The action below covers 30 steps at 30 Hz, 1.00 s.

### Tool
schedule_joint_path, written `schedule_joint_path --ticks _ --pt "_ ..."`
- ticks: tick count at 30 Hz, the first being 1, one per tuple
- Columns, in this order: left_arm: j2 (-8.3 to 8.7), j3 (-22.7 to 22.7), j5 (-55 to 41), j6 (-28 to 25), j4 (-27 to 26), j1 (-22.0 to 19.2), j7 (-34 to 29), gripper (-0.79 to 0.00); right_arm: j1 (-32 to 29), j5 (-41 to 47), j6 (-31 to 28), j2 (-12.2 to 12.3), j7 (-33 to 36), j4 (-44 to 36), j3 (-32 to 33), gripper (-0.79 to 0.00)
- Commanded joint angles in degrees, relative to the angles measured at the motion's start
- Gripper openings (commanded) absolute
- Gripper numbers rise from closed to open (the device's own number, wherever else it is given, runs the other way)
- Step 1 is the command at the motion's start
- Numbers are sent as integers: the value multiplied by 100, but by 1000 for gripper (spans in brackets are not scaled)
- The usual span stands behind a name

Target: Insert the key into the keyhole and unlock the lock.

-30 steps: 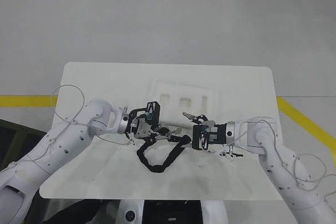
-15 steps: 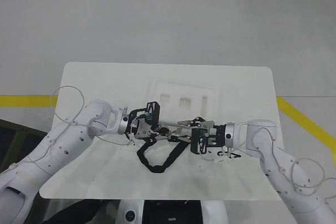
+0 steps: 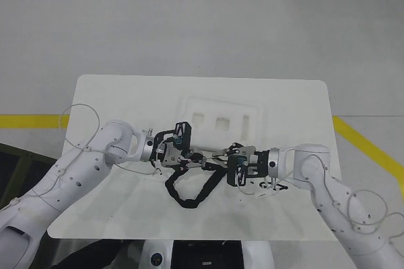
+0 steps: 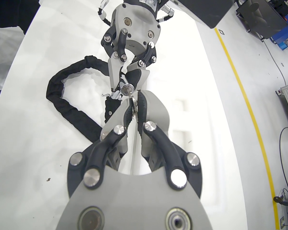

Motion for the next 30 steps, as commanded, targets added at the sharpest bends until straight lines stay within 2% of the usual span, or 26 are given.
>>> schedule_joint_path --ticks 1,7,12,20,25,30 --pt "3 -15 9 0 -22 8 -20 -785 38 13 8 -7 -5 20 -37 -785" --pt "9 -79 44 0 -95 40 -55 -785 131 147 54 -35 38 116 -150 -785" --pt "15 -170 101 0 -129 78 -66 -785 126 748 132 -69 313 318 -202 -785" --pt "20 -299 171 0 -191 178 -69 -785 172 2663 376 -138 1539 551 -381 -785" --pt "15 -361 209 0 -228 226 -90 -785 208 4017 914 -169 2196 610 -434 -785" --pt "9 -410 234 0 -267 271 -111 -785 229 4770 1252 -163 2720 548 -435 -785"
